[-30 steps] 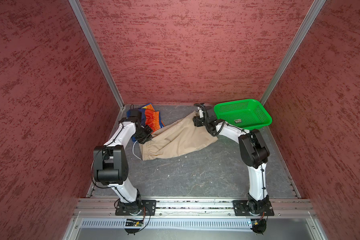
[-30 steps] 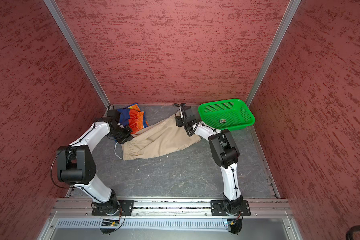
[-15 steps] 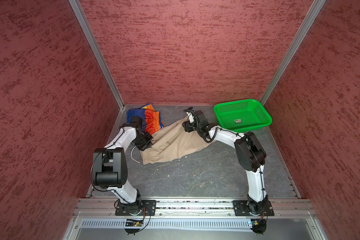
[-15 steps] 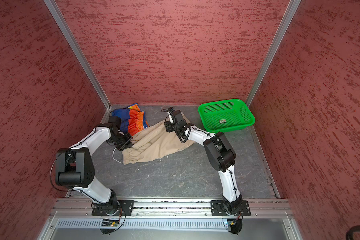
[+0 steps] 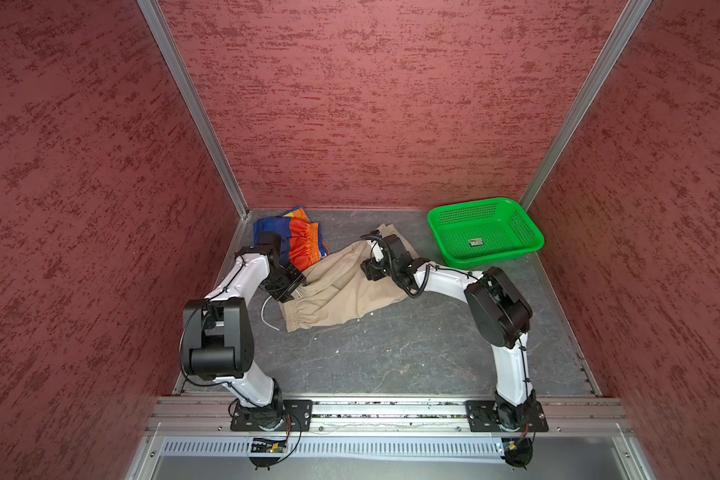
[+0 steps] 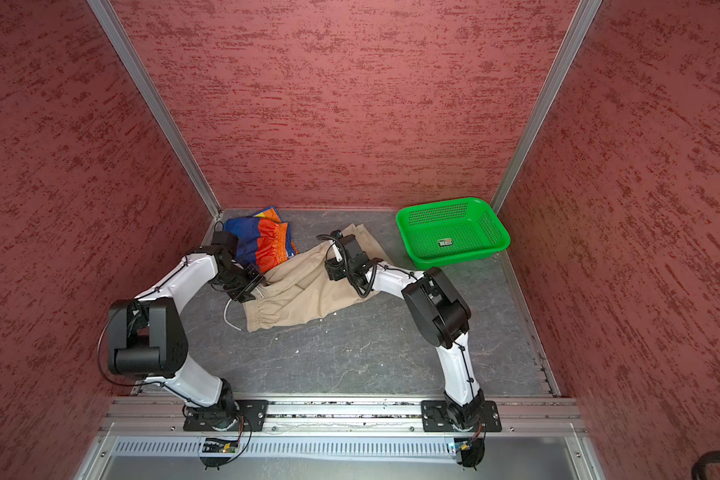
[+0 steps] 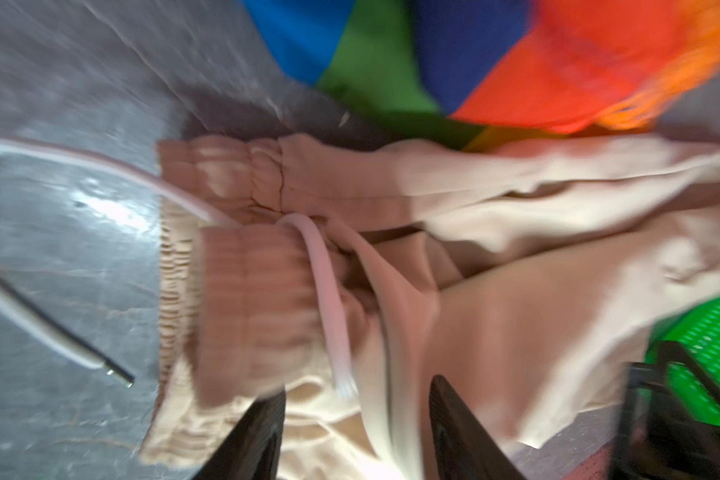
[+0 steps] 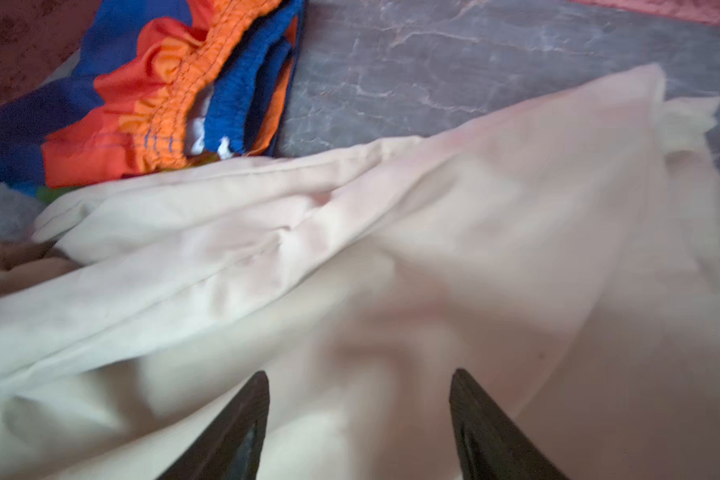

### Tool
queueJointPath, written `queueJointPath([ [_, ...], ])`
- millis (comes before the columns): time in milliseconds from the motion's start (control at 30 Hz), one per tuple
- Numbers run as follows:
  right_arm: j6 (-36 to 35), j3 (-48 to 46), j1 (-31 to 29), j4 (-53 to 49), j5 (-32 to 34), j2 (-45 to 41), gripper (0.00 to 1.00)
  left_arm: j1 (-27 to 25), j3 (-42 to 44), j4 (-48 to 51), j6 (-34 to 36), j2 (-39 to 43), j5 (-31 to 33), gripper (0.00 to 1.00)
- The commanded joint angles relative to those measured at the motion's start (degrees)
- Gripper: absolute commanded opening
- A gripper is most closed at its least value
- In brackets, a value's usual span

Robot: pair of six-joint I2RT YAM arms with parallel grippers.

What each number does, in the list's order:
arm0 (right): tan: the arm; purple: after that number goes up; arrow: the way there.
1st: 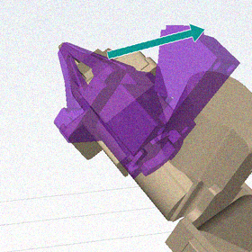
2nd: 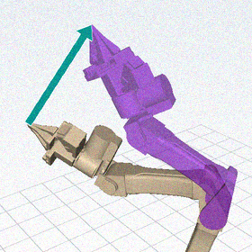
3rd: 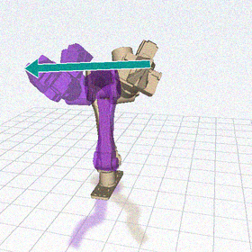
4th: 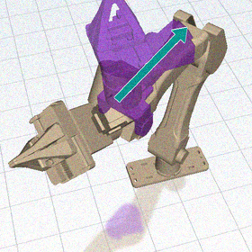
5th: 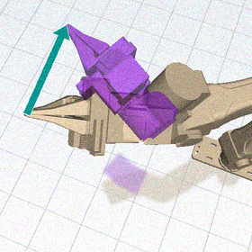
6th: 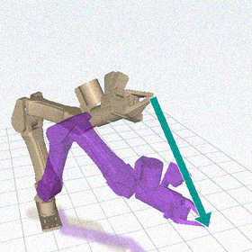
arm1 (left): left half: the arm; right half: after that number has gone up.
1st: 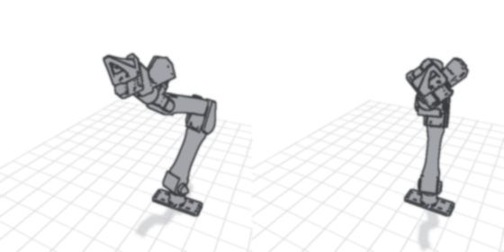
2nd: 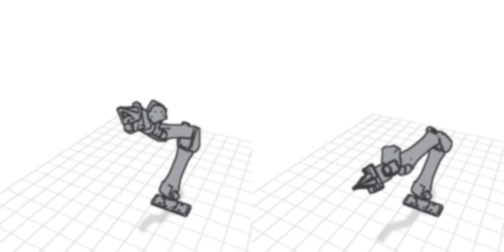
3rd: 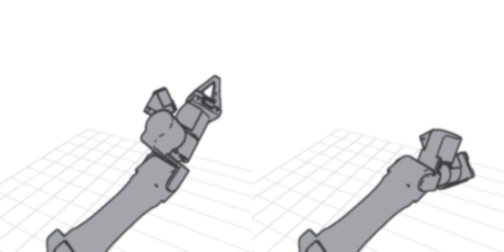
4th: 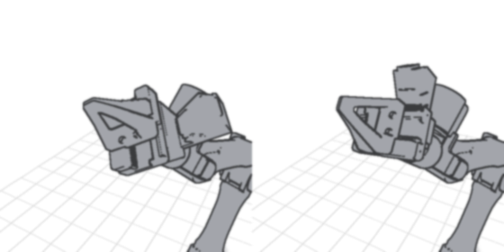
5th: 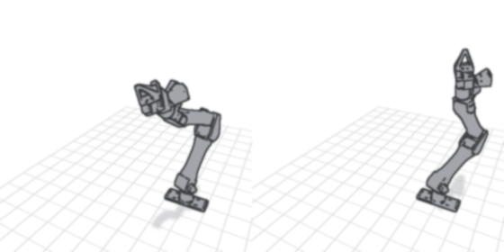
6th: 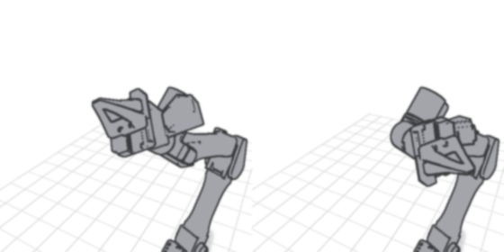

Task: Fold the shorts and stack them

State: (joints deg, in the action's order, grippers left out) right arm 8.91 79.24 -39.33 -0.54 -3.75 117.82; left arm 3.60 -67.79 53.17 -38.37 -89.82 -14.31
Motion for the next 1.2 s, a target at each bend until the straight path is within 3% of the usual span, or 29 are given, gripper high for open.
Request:
queueJointPath([
  [0,-0.55,-0.30,-3.00,2.33,-3.57,-2.96,0.65,0.38,-2.05,2.55,1.44,6.44,4.33,0.48],
  [133,0.16,2.16,-5.64,1.23,-6.66,-0.36,0.59,-0.75,-0.68,3.06,1.67,9.61,5.22,0.29],
  [267,1.95,6.89,-7.05,0.57,-10.05,3.88,0.57,-3.18,2.70,1.83,1.16,9.61,4.86,0.20],
  [500,3.95,18.13,-7.20,-1.63,-10.59,12.51,0.58,-8.43,6.23,-3.10,-1.12,7.73,3.59,0.16],
  [733,3.45,29.63,-6.83,-7.90,-10.05,19.25,0.58,-13.09,4.86,-10.24,-3.29,-0.58,3.60,0.14],
  [867,3.33,24.36,-6.44,-5.14,-8.20,13.28,0.58,-11.90,1.63,-11.28,-2.41,-6.74,5.71,0.09],
  [1167,4.67,3.39,-6.62,-0.26,-5.44,-3.01,0.59,-6.88,-1.43,-16.62,-3.30,-11.82,0.68,0.09],
])
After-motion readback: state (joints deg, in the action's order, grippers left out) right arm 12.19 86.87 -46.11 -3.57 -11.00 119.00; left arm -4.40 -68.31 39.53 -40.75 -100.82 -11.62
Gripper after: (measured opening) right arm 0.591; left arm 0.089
